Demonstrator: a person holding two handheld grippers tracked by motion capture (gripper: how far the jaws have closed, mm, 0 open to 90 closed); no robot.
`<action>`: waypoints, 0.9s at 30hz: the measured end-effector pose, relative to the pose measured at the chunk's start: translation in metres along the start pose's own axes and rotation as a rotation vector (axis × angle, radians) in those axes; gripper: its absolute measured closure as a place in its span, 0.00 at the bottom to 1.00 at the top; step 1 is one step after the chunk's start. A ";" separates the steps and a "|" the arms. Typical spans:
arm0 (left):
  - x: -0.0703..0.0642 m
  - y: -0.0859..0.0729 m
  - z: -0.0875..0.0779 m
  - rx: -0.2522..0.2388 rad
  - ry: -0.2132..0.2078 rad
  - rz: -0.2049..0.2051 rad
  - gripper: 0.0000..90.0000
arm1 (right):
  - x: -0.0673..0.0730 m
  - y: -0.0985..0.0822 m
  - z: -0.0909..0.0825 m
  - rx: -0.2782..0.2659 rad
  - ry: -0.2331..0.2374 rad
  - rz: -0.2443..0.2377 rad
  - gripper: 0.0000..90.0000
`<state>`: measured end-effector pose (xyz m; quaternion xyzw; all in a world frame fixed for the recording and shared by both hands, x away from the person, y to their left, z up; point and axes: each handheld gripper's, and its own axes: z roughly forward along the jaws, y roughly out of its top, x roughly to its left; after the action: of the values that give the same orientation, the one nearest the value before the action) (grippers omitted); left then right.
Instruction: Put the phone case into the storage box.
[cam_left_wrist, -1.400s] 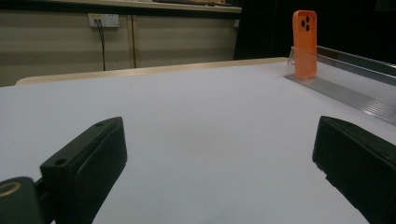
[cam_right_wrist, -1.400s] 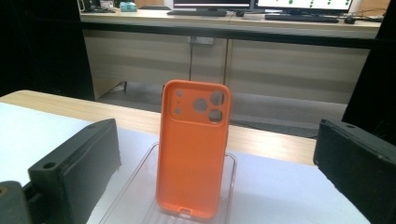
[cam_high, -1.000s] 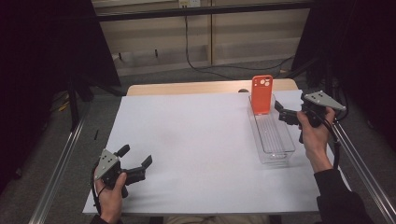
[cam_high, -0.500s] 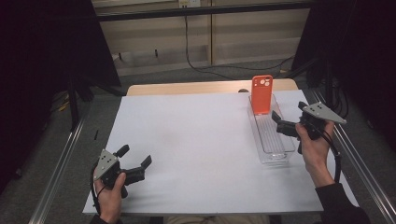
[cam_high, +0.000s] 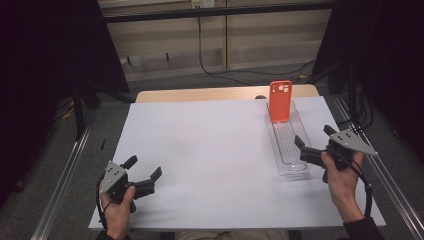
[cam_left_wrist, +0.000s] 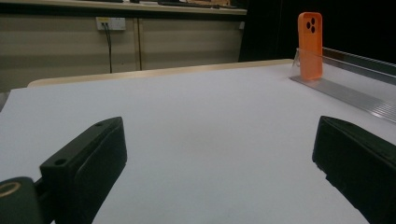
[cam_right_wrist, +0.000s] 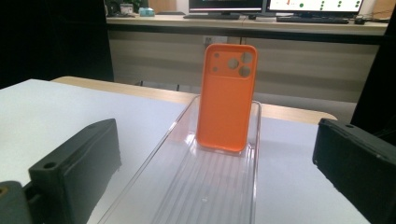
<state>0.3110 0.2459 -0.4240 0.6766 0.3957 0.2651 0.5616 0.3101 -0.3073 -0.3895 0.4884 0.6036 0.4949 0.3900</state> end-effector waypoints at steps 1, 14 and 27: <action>0.000 0.001 -0.001 -0.001 -0.007 -0.009 0.03 | 0.000 -0.001 -0.003 -0.003 0.000 0.006 0.00; -0.003 0.002 -0.006 -0.014 0.013 0.016 0.03 | 0.000 -0.017 -0.030 0.011 -0.013 0.025 0.01; -0.004 0.000 -0.013 -0.010 0.031 0.008 0.03 | 0.007 -0.037 -0.058 0.009 -0.039 0.059 0.01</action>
<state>0.2987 0.2497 -0.4206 0.6711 0.4003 0.2795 0.5579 0.2460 -0.3146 -0.4135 0.5175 0.5834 0.4938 0.3848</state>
